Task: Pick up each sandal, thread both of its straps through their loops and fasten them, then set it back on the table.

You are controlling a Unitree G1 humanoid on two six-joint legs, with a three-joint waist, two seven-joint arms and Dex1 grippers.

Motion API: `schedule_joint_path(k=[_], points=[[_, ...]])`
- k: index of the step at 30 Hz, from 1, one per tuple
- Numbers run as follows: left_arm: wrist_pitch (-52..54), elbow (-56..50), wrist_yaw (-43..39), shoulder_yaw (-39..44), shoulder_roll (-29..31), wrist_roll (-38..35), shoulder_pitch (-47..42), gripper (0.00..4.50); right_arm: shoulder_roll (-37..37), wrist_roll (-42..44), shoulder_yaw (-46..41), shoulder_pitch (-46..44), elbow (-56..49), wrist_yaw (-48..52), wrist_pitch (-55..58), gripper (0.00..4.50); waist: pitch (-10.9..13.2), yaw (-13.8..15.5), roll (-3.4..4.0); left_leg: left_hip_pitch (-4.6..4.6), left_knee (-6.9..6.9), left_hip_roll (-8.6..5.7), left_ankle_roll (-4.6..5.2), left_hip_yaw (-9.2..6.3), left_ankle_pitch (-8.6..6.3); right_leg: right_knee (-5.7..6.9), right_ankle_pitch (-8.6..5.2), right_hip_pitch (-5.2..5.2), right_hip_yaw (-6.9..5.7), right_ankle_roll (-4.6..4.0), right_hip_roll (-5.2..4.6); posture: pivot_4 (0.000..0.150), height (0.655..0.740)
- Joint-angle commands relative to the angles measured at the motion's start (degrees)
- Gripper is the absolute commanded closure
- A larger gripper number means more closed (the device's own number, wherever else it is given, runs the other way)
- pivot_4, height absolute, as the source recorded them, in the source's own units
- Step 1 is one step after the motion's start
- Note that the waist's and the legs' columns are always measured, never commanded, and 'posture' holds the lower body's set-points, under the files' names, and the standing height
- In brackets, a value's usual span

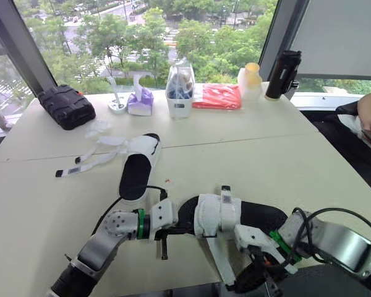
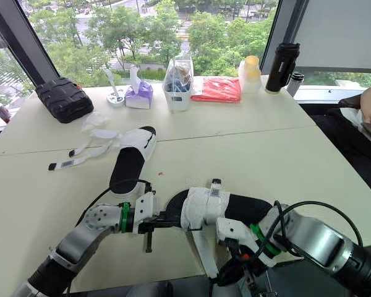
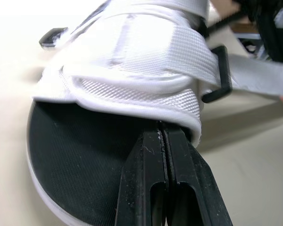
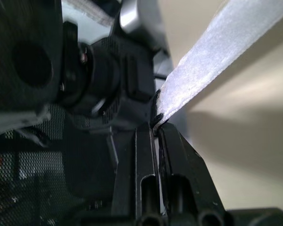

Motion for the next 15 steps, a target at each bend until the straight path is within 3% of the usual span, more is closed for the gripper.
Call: schedule_joint_path(k=[1,10,15], points=[[3.0,1.8,-0.7,-2.4,1.7,2.2,2.4,4.5,-1.6,-2.7,2.6,0.9,-1.1,3.2,-2.2,4.49,0.0,0.1,-0.02,-0.01,0.0,0.0,0.0,-0.01,0.0,0.0,0.0,0.0,-0.01,0.0,0.0,0.15,0.74],[3.6,1.2,-0.7,-2.3,1.8,2.1,2.9,4.5,-4.4,3.6,-9.3,-2.1,-4.8,6.4,-1.7,4.49,0.0,0.0,0.0,-0.01,0.01,-0.01,0.05,-0.01,-0.04,-0.03,-0.02,0.01,-0.01,0.02,-0.01,0.15,0.74],[3.2,2.2,-0.8,-2.2,1.4,2.2,2.4,4.5,-3.1,12.3,-18.1,-14.7,-3.3,8.4,3.8,4.49,0.1,0.0,0.2,-0.01,0.07,0.0,0.05,0.05,-0.04,-0.02,-0.05,0.02,0.03,-0.05,-0.01,0.15,0.74]])
